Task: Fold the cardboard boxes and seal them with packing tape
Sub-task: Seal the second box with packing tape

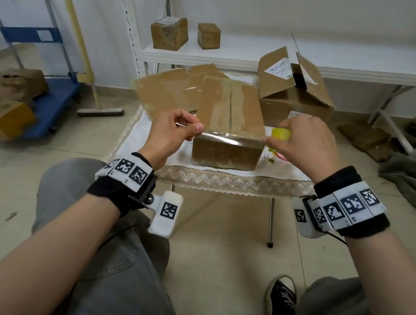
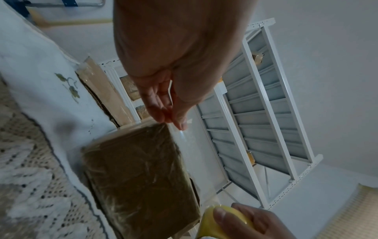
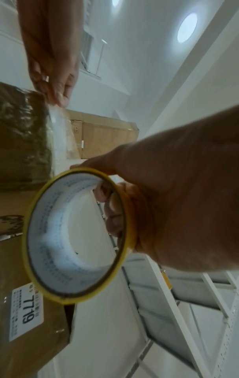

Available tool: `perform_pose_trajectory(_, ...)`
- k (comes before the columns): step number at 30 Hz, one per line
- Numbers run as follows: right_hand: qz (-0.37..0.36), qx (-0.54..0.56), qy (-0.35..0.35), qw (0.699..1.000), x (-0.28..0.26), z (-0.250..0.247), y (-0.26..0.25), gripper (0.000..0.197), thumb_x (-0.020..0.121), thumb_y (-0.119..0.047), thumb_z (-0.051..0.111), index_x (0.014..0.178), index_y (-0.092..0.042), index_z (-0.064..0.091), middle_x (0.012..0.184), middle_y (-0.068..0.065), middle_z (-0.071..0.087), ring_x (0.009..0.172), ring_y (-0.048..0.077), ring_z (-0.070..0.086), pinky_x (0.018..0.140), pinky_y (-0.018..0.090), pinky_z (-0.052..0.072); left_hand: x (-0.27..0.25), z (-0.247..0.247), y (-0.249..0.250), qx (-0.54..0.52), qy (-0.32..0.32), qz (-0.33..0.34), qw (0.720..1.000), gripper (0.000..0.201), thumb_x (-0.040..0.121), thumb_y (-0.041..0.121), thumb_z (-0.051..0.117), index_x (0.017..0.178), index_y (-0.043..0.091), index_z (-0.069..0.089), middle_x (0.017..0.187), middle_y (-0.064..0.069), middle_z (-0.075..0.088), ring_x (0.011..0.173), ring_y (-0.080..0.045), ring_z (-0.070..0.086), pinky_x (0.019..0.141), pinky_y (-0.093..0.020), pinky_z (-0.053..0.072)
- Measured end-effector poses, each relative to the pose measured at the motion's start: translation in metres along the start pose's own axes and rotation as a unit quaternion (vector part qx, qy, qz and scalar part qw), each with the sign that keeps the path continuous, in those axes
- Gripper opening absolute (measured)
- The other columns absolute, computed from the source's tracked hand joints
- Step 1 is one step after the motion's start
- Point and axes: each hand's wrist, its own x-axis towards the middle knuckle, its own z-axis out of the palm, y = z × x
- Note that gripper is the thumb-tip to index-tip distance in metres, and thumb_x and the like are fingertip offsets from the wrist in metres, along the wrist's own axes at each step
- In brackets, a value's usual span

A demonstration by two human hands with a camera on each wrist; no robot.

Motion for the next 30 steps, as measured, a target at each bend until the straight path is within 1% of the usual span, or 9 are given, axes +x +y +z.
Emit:
perform_pose_trajectory(2,0.006,-0.006,-0.004,1.0,-0.002,0.0,-0.003,0.045,0.087,-0.055,0.069,0.105,-0.014,0.076,0.089,0.01,0.07,0.099,0.032,0.063,0.071,0.034,0.039,-0.001,0.001,-0.002,0.004,0.006,0.009,1.0,0.011,0.085,0.006,0.076,0.082,0.011,0.068,0.076,-0.003,0.068,0.063,-0.008,0.06,0.062,-0.017,0.05)
perform_pose_trajectory(4,0.013,-0.007,-0.008,1.0,-0.004,-0.001,-0.004,0.048,0.087,-0.055,0.07,0.11,-0.014,0.075,0.096,0.014,0.073,0.101,0.034,0.063,0.075,0.036,0.042,-0.001,0.003,-0.003,0.011,0.01,0.017,1.0,0.013,0.085,0.007,0.077,0.08,0.014,0.068,0.076,-0.001,0.068,0.064,-0.007,0.061,0.063,-0.017,0.05)
perform_pose_trajectory(9,0.026,-0.013,-0.018,0.999,-0.002,-0.001,-0.007,0.05,0.088,-0.055,0.068,0.113,-0.013,0.074,0.097,0.014,0.074,0.099,0.032,0.064,0.078,0.036,0.043,-0.002,0.005,-0.005,0.02,0.022,0.028,0.999,0.015,0.084,0.009,0.077,0.079,0.017,0.067,0.077,0.002,0.068,0.061,0.002,0.061,0.063,-0.015,0.05)
perform_pose_trajectory(12,0.038,-0.01,-0.026,0.999,-0.002,0.0,-0.01,0.053,0.089,-0.055,0.068,0.121,-0.013,0.071,0.104,0.015,0.073,0.104,0.033,0.064,0.087,0.04,0.047,-0.002,0.005,-0.008,0.033,0.026,0.033,0.999,0.015,0.084,0.01,0.078,0.079,0.019,0.067,0.076,-0.001,0.07,0.063,-0.005,0.06,0.066,-0.02,0.053)
perform_pose_trajectory(16,0.043,-0.009,-0.029,0.999,-0.001,0.001,-0.012,0.054,0.089,-0.054,0.068,0.123,-0.012,0.07,0.107,0.016,0.073,0.106,0.034,0.063,0.092,0.042,0.045,-0.001,0.005,-0.01,0.043,0.037,0.035,0.998,0.015,0.083,0.012,0.079,0.079,0.02,0.067,0.081,-0.007,0.072,0.065,-0.008,0.06,0.067,-0.021,0.053)
perform_pose_trajectory(19,0.05,-0.008,-0.03,0.998,0.001,0.002,-0.011,0.055,0.088,-0.054,0.069,0.122,-0.011,0.07,0.108,0.016,0.073,0.107,0.033,0.063,0.093,0.043,0.045,0.001,0.007,-0.012,0.053,0.037,0.04,0.997,0.015,0.083,0.012,0.079,0.079,0.019,0.067,0.076,-0.002,0.069,0.061,-0.004,0.059,0.064,-0.017,0.05)
perform_pose_trajectory(23,0.059,-0.012,-0.029,0.998,0.003,0.008,-0.01,0.06,0.085,-0.059,0.07,0.122,-0.013,0.07,0.105,0.014,0.073,0.105,0.032,0.064,0.092,0.044,0.048,-0.001,0.009,-0.014,0.084,0.041,0.061,0.994,0.011,0.084,0.012,0.078,0.086,0.015,0.068,0.076,0.001,0.067,0.059,0.003,0.056,0.06,-0.008,0.043)
perform_pose_trajectory(27,0.06,-0.023,-0.022,0.998,0.004,0.011,-0.011,0.062,0.084,-0.062,0.069,0.122,-0.013,0.07,0.105,0.013,0.074,0.103,0.031,0.065,0.091,0.042,0.047,-0.003,0.007,-0.018,0.125,0.039,0.085,0.988,0.01,0.088,0.016,0.075,0.093,0.015,0.067,0.074,0.005,0.06,0.065,-0.003,0.051,0.06,-0.007,0.039)
perform_pose_trajectory(30,0.058,-0.035,-0.021,0.997,0.005,0.012,-0.01,0.062,0.085,-0.062,0.067,0.123,-0.013,0.07,0.105,0.013,0.073,0.105,0.031,0.064,0.095,0.042,0.045,-0.003,0.006,-0.021,0.148,0.03,0.091,0.984,0.01,0.089,0.018,0.074,0.094,0.015,0.066,0.072,0.006,0.056,0.064,-0.004,0.048,0.06,-0.008,0.038)
